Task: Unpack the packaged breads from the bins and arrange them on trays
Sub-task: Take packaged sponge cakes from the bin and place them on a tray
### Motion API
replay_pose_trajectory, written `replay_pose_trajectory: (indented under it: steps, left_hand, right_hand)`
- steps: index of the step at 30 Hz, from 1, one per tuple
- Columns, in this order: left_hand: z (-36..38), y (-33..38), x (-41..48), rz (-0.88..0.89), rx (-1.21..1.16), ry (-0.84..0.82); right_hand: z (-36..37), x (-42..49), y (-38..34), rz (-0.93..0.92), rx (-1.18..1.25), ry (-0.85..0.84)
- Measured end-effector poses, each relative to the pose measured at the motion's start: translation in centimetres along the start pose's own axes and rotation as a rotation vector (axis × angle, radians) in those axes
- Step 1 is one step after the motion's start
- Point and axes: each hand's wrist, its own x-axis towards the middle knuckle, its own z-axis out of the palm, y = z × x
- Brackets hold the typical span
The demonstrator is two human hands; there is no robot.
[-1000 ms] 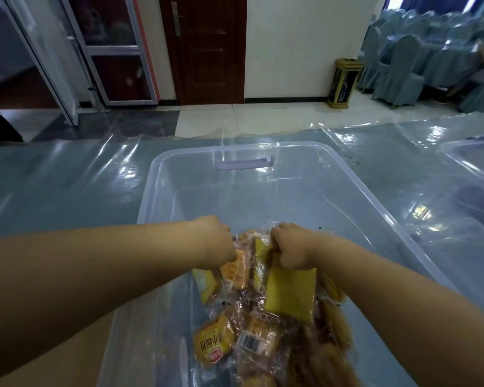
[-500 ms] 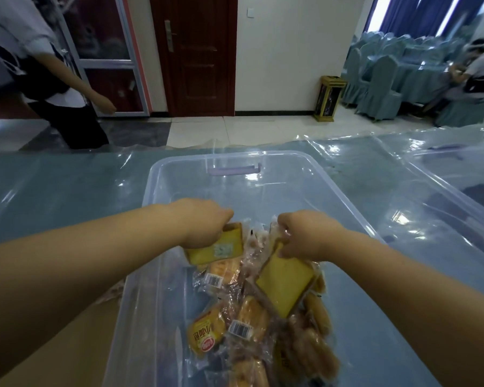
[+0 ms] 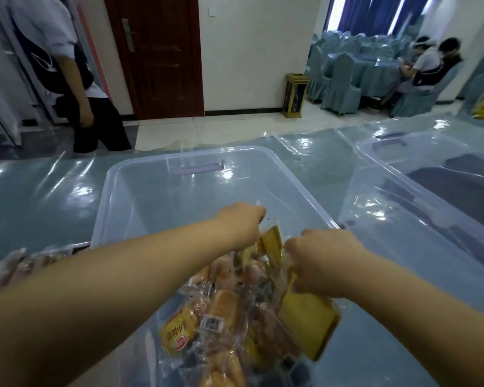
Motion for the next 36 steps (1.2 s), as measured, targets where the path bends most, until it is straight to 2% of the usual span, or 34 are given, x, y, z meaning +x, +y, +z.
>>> replay_pose_trajectory:
  steps: [8, 15, 20, 25, 36]
  left_hand:
    - [3.1, 2.4, 3.1, -0.071, -0.221, 0.008]
    - [3.8, 2.3, 4.4, -0.153, -0.208, -0.124]
    - [3.5, 2.4, 4.2, -0.242, -0.254, -0.103]
    - [1.8, 0.7, 2.3, -0.215, -0.306, 0.015]
    - [-5.2, -4.6, -9.0, -0.253, -0.323, 0.477]
  right_hand:
    - [1.0, -0.6, 0.0, -0.001, -0.013, 0.044]
    - [1.4, -0.4, 0.0, 0.012, -0.016, 0.058]
    - [1.3, -0.4, 0.0, 0.014, 0.007, 0.052]
    - [0.8, -0.3, 0.0, 0.044, 0.105, 0.101]
    - [-1.1, -2.1, -0.9, 0.055, 0.377, 0.324]
